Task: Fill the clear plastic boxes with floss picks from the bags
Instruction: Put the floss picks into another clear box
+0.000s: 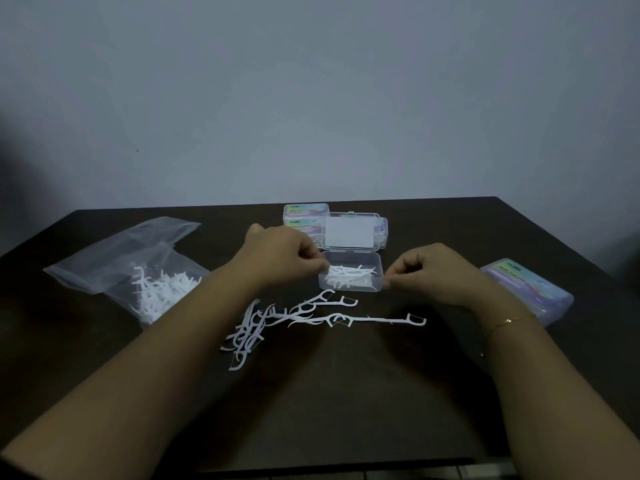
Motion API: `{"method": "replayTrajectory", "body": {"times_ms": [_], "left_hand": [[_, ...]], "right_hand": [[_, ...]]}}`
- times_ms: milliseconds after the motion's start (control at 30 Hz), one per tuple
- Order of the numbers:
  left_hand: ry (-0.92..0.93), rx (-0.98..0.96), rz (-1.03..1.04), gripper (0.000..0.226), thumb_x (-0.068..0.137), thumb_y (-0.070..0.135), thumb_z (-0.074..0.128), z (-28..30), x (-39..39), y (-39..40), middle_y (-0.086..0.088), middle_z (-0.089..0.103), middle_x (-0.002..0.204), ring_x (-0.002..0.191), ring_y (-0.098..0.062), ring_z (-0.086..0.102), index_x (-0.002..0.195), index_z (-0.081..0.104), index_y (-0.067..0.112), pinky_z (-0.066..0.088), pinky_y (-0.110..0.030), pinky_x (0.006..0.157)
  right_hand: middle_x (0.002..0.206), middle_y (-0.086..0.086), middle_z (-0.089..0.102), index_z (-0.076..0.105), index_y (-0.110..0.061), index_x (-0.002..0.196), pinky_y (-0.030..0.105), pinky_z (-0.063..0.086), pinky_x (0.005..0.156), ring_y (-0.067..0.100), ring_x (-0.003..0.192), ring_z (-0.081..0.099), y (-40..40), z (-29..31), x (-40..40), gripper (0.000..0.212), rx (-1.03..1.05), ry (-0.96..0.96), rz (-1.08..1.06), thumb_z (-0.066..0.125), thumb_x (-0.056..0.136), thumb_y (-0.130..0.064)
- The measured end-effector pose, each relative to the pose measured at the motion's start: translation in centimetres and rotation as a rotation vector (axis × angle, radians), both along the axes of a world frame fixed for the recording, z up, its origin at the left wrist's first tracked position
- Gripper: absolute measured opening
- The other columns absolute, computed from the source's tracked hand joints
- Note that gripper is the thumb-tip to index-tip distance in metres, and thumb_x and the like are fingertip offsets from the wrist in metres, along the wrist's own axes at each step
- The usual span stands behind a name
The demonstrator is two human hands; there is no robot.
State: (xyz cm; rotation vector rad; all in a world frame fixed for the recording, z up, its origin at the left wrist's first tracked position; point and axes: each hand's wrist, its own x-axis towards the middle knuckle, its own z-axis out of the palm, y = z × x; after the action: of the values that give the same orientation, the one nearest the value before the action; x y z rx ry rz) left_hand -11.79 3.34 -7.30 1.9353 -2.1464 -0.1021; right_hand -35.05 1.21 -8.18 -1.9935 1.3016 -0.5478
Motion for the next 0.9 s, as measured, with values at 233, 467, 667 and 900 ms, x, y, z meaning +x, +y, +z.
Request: {"method": "replayTrajectory", "body": {"times_ms": [233,467,667,900], "left_hand": [[-0.22,0.447,-0.046,0.05,0.075,0.061,0.067,0.3,0.3,2.2,0.02,0.062,0.11,0.109,-0.005,0.049,0.119,0.058,0.037,0.02,-0.037,0.095],[-0.288,0.426,-0.058,0.022,0.083,0.042,0.067,-0.3,-0.3,0.9,0.018,0.062,0.091,0.099,-0.004,0.053,0.103,0.066,0.033,0.02,-0.039,0.096],[-0.317,0.422,-0.051,0.022,0.081,0.043,0.068,-0.7,-0.5,0.2,0.013,0.063,0.096,0.098,-0.009,0.053,0.098,0.067,0.029,0.019,-0.039,0.094],[-0.332,0.432,-0.047,0.027,0.082,0.045,0.064,-1.0,-0.7,0.1,0.007,0.064,0.097,0.097,-0.014,0.055,0.099,0.065,0.025,0.02,-0.041,0.098]], "right_hand": [[0.085,-0.01,0.065,0.068,-0.026,0.085,0.018,0.045,0.068,0.007,0.083,0.06,0.5,0.1,0.3,0.012,0.21,0.339,0.119,0.076,0.076,-0.022],[0.086,-0.005,0.069,0.074,-0.016,0.084,0.026,0.053,0.077,0.013,0.086,0.065,1.2,-0.5,2.2,0.008,0.104,0.397,0.124,0.067,0.084,-0.019],[0.089,-0.001,0.07,0.072,-0.018,0.083,0.032,0.054,0.083,0.015,0.087,0.064,1.7,-0.3,2.8,0.006,0.071,0.567,0.095,0.066,0.082,-0.021],[0.081,0.002,0.07,0.068,-0.019,0.076,0.029,0.052,0.068,0.011,0.067,0.06,1.7,-0.4,2.4,0.005,0.032,0.568,0.099,0.068,0.078,-0.024]]}}
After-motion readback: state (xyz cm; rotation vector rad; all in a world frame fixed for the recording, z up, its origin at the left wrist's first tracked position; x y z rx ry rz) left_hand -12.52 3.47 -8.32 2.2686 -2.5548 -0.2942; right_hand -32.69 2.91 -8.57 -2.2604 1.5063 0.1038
